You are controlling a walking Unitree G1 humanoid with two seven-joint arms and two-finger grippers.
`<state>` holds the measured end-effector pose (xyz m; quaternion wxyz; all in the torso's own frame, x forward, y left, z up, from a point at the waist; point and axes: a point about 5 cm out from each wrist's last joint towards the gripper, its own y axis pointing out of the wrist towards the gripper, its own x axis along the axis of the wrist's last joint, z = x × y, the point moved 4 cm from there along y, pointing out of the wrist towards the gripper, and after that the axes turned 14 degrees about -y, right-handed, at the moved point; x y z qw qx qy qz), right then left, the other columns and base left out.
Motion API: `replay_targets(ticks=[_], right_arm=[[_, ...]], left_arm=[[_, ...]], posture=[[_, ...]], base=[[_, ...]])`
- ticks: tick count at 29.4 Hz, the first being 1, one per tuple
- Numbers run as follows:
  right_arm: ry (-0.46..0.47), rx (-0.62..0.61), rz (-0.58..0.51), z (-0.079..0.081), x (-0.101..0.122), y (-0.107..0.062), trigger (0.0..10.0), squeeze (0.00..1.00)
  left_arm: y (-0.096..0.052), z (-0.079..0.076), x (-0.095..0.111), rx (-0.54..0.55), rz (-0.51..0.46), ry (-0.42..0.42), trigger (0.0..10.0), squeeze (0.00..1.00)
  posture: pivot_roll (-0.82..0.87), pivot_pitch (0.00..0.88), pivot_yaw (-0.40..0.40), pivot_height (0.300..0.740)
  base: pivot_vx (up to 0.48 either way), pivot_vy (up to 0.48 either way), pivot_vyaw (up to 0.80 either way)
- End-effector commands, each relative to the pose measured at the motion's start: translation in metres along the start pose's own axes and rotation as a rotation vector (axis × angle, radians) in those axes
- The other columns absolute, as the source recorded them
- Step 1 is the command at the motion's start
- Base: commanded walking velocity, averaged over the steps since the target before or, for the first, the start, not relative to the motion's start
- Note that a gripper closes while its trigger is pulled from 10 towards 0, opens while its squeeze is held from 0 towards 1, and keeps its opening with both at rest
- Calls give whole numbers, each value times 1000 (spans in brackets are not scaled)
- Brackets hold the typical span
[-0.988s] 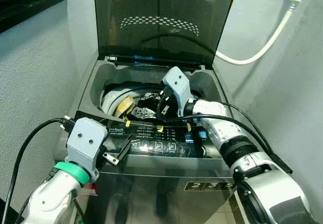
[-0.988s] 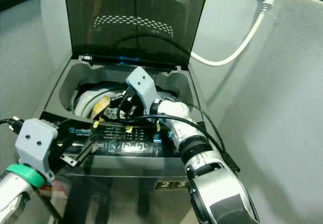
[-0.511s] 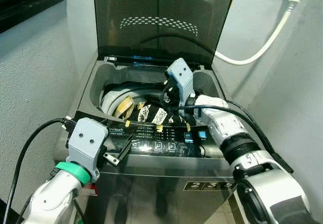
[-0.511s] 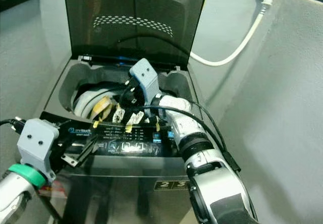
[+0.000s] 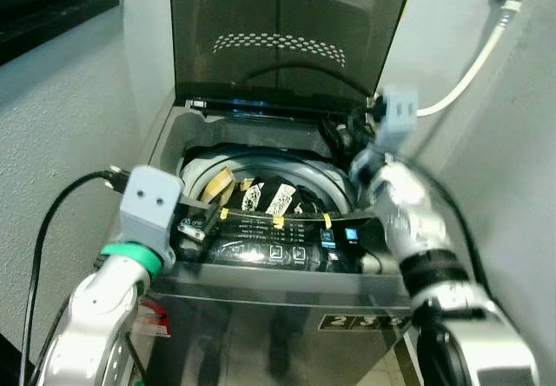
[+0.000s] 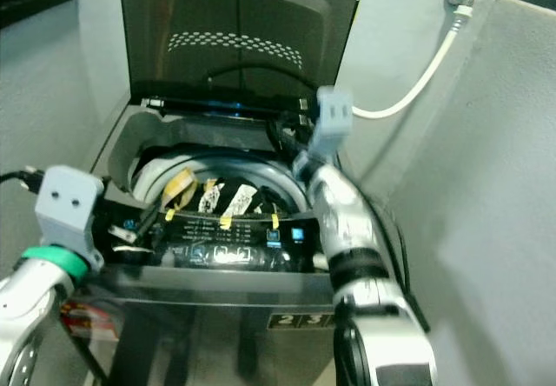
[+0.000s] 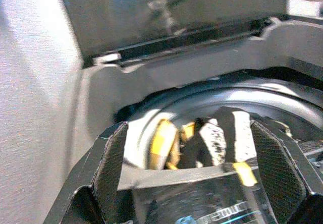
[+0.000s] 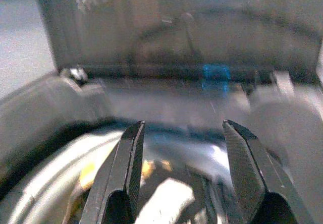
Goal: Clothes washing
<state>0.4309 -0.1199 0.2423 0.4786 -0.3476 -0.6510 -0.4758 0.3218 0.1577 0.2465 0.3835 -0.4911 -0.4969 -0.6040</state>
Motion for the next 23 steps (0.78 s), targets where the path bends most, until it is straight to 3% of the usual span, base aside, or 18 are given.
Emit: replay_targets(ticks=[1,7,13,23], right_arm=[[3,-16,-47,0,10,-4,10000,0],[40,-32,-77,6,13,-16,10000,0],[-4,-21,-89,23,13,-25,10000,0],[-27,10,-68,33,12,-27,10000,0]], left_arm=[[1,-6,-4,-19,8,-15,10000,0],[1,-7,-2,-7,-23,-41,10000,0],[0,-1,-8,53,-3,-52,10000,0],[-3,3,-9,104,-12,-98,10000,0]], posture=[[37,0,-20,740],[15,0,-23,740],[15,0,-41,740],[17,0,-55,740]], base=[[0,0,0],[0,0,0],[0,0,0],[0,0,0]])
